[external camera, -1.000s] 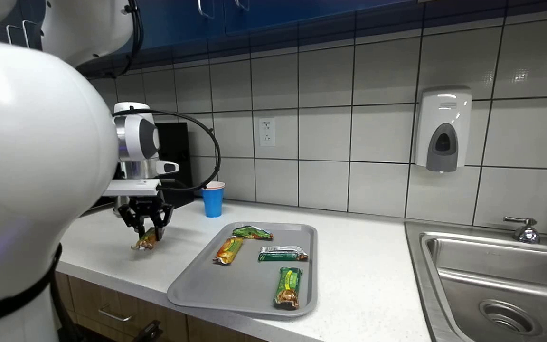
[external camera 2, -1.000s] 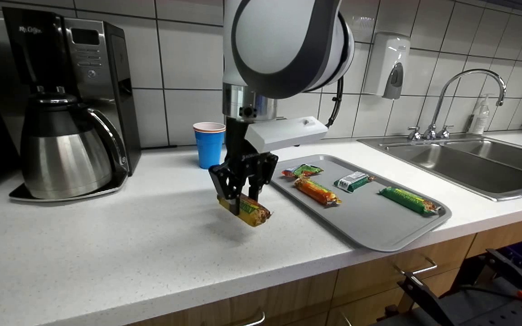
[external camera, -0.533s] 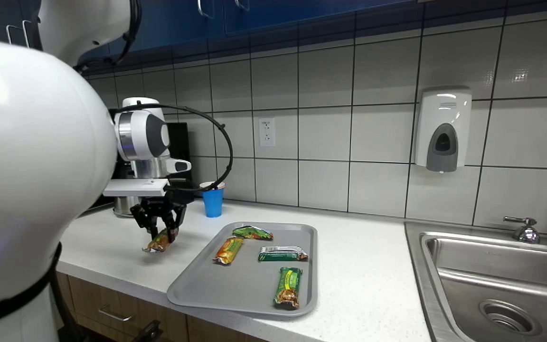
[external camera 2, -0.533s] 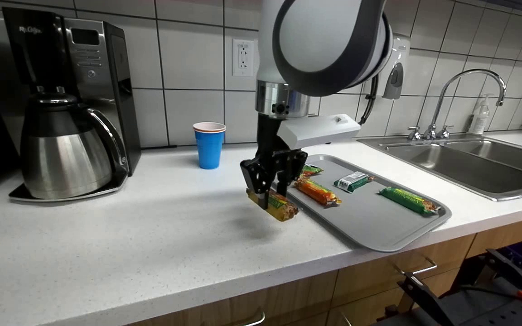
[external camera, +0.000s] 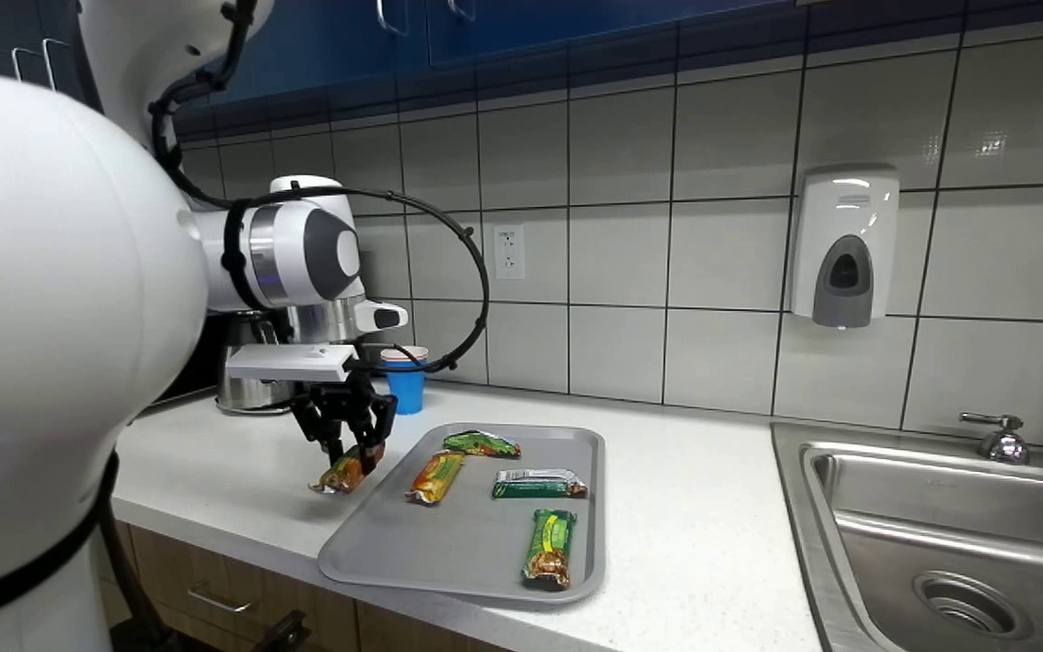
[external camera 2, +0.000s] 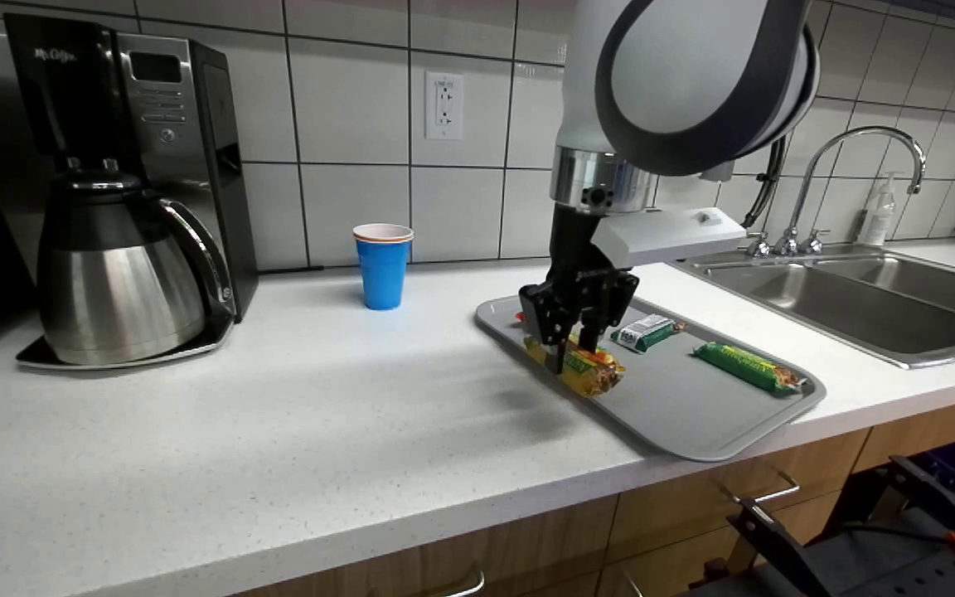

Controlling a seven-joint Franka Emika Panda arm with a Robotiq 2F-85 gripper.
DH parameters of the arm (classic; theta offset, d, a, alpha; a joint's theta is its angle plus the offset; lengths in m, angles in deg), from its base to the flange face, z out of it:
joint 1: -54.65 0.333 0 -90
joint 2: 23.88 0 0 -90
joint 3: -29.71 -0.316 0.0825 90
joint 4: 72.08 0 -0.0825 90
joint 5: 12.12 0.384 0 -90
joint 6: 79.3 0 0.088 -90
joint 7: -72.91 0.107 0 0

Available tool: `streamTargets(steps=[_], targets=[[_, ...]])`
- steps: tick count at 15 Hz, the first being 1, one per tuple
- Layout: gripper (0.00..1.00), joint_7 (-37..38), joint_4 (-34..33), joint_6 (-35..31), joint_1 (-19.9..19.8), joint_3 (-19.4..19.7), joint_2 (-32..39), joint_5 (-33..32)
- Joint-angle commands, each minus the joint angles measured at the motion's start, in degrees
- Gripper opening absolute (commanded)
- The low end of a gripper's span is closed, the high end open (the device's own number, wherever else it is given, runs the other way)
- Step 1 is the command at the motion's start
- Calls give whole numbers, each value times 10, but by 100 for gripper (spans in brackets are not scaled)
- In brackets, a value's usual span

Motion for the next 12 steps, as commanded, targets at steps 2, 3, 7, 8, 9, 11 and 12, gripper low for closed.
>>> streamTargets(steps=[2,3,7,8,9,11,12], targets=[[18,4,62,-11,-32,-2,-72,-1],[18,3,70,-7,-38,-3,-83,-1],[18,5,54,4,-63,-2,-85,-2],[18,9,52,2,-69,-2,-85,-1],[18,16,50,-2,-77,-1,-82,-7],[18,52,46,-2,-95,-4,-81,-36],[18,60,60,-7,-100,-3,-90,-36]])
